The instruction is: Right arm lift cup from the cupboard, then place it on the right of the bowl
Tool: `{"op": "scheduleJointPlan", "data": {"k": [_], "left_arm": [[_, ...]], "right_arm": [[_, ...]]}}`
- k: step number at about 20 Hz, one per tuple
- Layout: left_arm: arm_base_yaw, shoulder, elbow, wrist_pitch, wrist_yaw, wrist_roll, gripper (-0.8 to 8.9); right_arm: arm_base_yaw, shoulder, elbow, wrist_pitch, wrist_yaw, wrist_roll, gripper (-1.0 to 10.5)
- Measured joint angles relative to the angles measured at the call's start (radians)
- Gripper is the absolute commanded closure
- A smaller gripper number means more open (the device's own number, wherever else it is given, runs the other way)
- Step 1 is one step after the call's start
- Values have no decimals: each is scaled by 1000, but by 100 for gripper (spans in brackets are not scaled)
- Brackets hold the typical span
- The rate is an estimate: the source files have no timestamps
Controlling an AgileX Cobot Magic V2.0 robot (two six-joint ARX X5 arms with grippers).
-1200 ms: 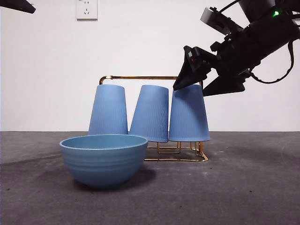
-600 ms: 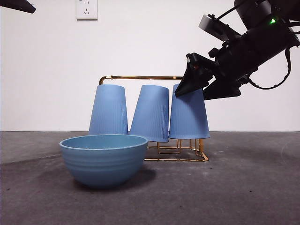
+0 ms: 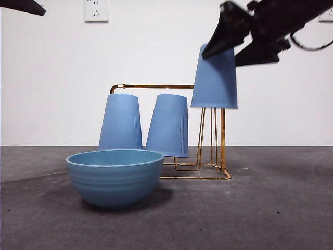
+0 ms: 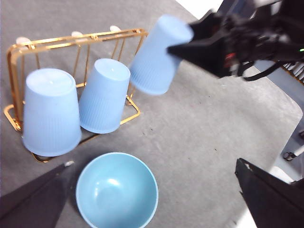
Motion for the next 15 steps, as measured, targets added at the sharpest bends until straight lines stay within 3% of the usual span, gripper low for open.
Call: {"op": "scheduleJointPlan", "data": {"k": [6, 15], "left_arm": [[-26, 62, 0, 0, 6, -66, 189], [-55, 264, 0, 58, 200, -200, 192]], "right_arm": [[-14, -102, 0, -116, -2, 29, 632], [-25, -199, -28, -234, -77, 84, 632]]}}
